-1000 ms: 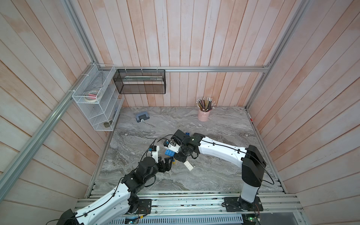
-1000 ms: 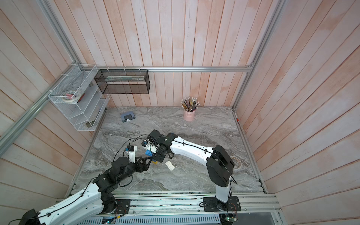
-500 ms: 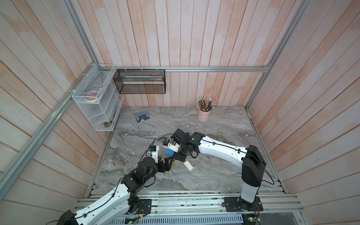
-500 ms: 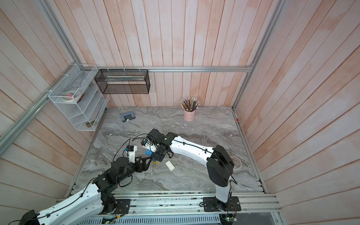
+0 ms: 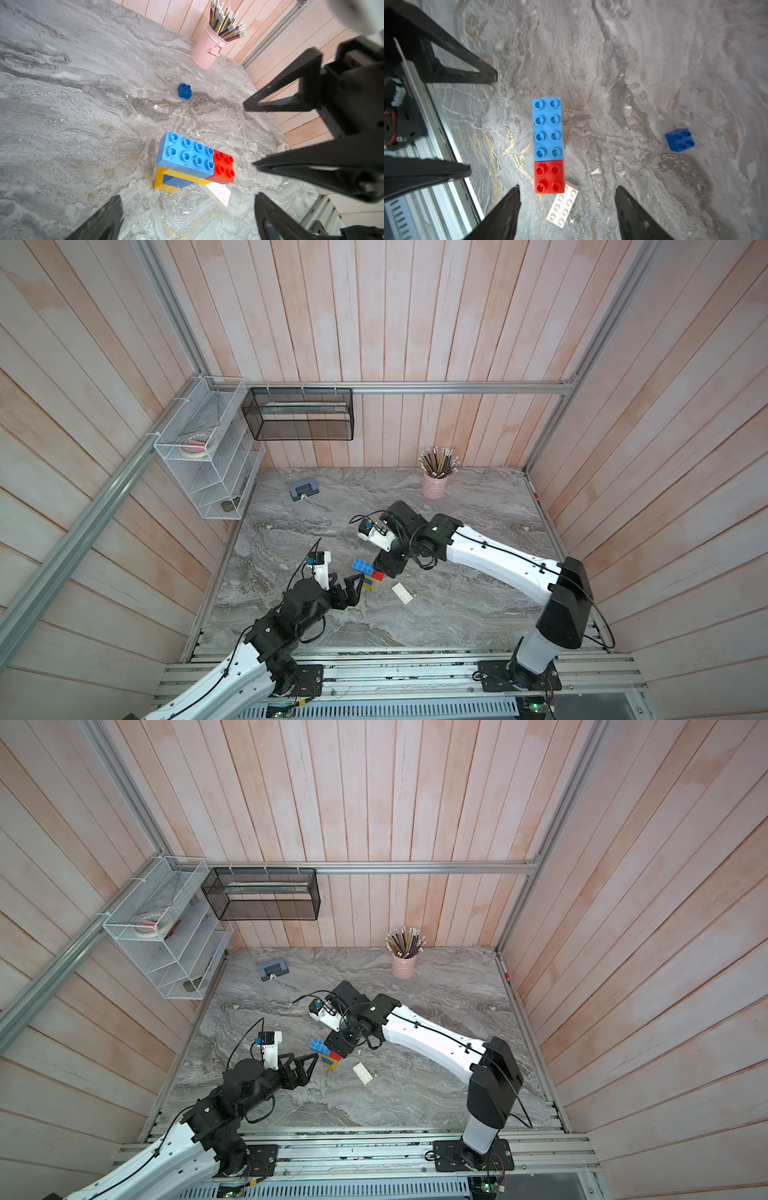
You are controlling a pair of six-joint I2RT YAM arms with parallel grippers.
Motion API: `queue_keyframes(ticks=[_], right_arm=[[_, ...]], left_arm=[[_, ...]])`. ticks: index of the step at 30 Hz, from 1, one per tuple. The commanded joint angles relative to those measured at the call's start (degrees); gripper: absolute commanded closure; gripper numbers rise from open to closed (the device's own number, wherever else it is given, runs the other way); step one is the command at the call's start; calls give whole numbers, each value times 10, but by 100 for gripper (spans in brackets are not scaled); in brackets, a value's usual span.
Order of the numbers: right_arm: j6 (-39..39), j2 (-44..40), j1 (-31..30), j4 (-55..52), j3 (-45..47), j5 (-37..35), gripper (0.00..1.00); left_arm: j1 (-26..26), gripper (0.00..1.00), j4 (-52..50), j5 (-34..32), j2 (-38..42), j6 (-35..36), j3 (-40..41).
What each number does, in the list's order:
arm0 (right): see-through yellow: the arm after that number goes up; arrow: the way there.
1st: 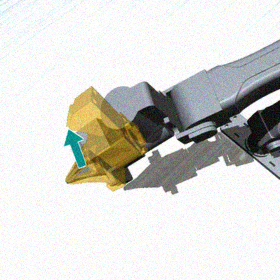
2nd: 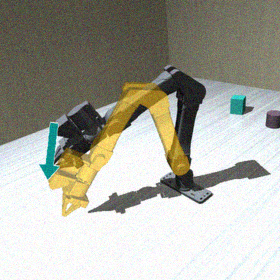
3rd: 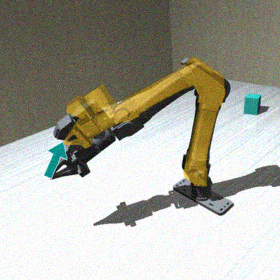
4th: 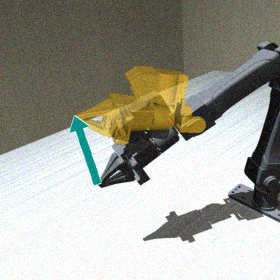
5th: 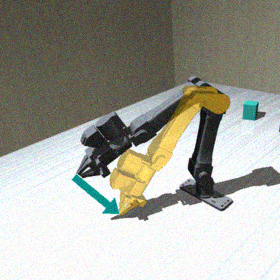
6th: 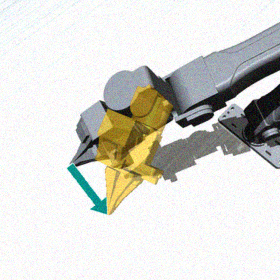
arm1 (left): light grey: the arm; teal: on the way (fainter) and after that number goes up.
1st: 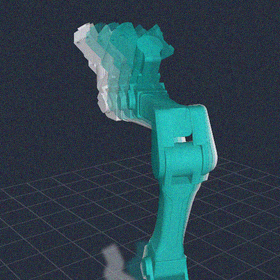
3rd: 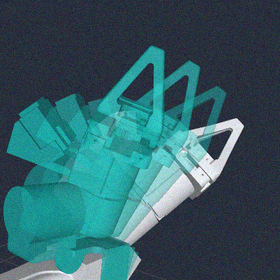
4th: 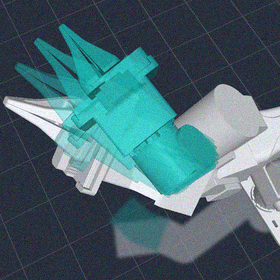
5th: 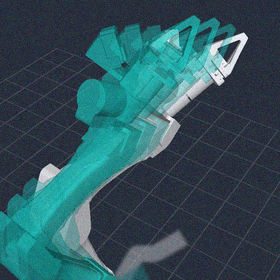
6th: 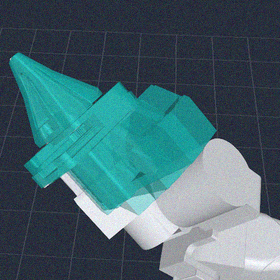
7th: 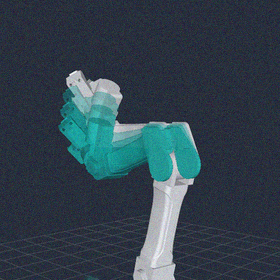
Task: Assemble a spoon with lego
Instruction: Assemble the lego brick with the lego brick, then pick up the lego brick from the center of the board.
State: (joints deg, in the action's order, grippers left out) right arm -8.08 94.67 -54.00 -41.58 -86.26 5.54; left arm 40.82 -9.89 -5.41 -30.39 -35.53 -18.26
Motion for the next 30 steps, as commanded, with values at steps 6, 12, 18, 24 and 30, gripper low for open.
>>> queue_keyframes(ticks=[6,12,18,24,30], right_arm=[[83,-120,79,68,124,-6,20],[136,-133,82,118,253,23,21],[147,-87,47,161,308,20,21],[164,-14,26,167,305,4,26],[170,28,12,175,291,-15,31]], left_arm=[[-3,0,-72,-22,40,10,-27],[-3,0,-84,-12,61,3,-15],[-3,0,-84,-10,59,0,-10],[-3,0,-86,-11,71,-1,-6],[-3,0,-86,-11,75,0,-3]])
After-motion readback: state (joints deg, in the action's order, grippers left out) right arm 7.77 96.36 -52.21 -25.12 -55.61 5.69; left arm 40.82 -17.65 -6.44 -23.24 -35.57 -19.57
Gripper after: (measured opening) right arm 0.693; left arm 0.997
